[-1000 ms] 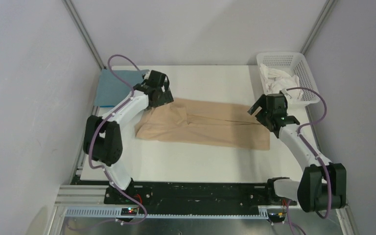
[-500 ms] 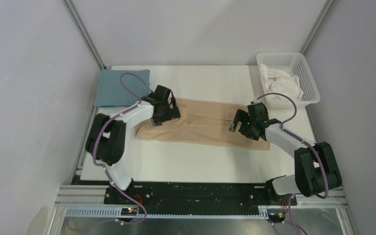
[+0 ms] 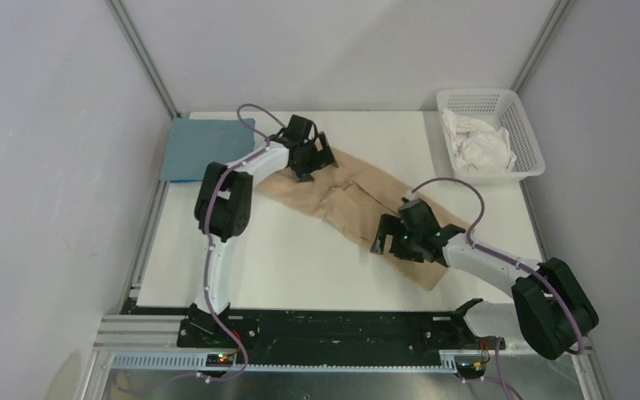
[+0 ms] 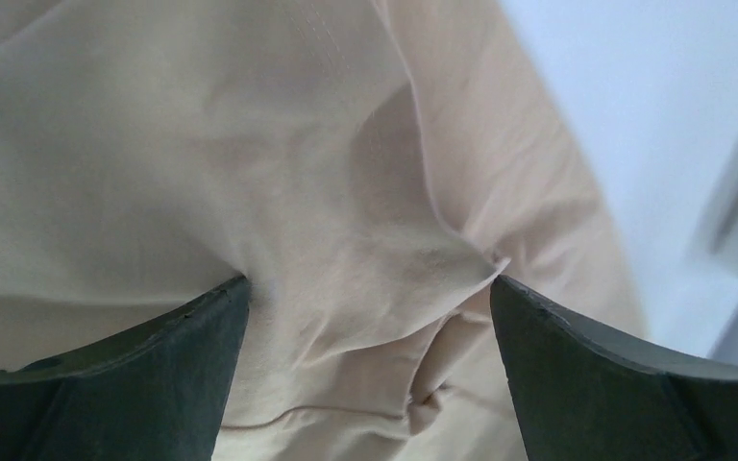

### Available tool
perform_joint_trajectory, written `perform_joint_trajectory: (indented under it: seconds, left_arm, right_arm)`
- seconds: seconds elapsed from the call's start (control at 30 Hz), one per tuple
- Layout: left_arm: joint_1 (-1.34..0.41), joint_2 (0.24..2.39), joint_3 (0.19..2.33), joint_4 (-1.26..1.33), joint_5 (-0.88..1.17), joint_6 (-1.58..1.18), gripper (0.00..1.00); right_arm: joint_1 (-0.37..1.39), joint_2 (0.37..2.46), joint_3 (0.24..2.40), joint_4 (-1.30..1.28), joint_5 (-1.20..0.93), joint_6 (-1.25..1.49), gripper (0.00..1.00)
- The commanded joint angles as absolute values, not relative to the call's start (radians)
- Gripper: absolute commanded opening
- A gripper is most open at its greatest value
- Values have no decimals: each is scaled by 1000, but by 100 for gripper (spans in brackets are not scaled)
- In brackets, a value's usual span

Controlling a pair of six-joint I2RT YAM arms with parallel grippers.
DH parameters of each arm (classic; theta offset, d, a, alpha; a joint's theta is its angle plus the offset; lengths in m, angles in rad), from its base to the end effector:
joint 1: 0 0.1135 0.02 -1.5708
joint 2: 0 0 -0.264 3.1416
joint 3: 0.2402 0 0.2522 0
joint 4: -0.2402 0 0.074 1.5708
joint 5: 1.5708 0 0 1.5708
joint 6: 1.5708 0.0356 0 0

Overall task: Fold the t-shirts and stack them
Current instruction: Rotate the tshirt 90 degrees

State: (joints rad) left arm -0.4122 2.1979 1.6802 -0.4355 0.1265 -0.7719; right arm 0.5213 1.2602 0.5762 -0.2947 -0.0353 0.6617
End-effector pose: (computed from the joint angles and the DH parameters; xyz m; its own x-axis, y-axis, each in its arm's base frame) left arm 0.4387 -0.1967 0.1691 -0.8592 -0.3795 -0.3432 -0.1883 0.8582 -0.4776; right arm 0.1973 0.1148 0.1657 -0.8840 0.2005 -0.4223 0.0360 0.9299 0.3660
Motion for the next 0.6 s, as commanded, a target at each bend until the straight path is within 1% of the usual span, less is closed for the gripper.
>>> perform_joint_trajectory:
  seconds: [0.0,0.07,0.1,0.13,0.17,0.2,0.27,0.33,0.43,0.5,0.57]
  left_arm:
    - [-444,2369,1908,-419,281,-840,100]
    - [-451,2460,2127,-419,332,-860,100]
    - [-453,2526,2184,-418,335,-867,100]
    - [-458,2557,2287,-417,334,-879,100]
    - [-459,2625,2345,-417,347,-885,100]
    - [-460,2656,2451,-415,357,-900,100]
    - [-460,2747,2541,-392,369,-933,100]
    - [-459,2757,2542,-361,364,-952,100]
    - [-451,2730,2497,-347,325,-925,100]
    - [-439,2701,2483,-347,294,-915,100]
    - [-425,2675,2483,-346,300,-911,100]
  right_arm:
    - [704,1316,507,-265,-271,740,97]
    - [781,1367,513,-153,-415,753,97]
    - [806,1412,526,-80,-443,751,97]
    - [854,1434,541,-54,-478,741,97]
    - [877,1486,582,-27,-486,732,97]
    - [917,1539,606,-19,-498,710,97]
    - [955,1606,700,10,-509,694,97]
    - [963,1639,753,22,-496,703,97]
    - [952,1594,776,-45,-375,694,97]
    - [948,1511,778,-109,-288,685,98]
    - [953,1370,772,-173,-197,677,99]
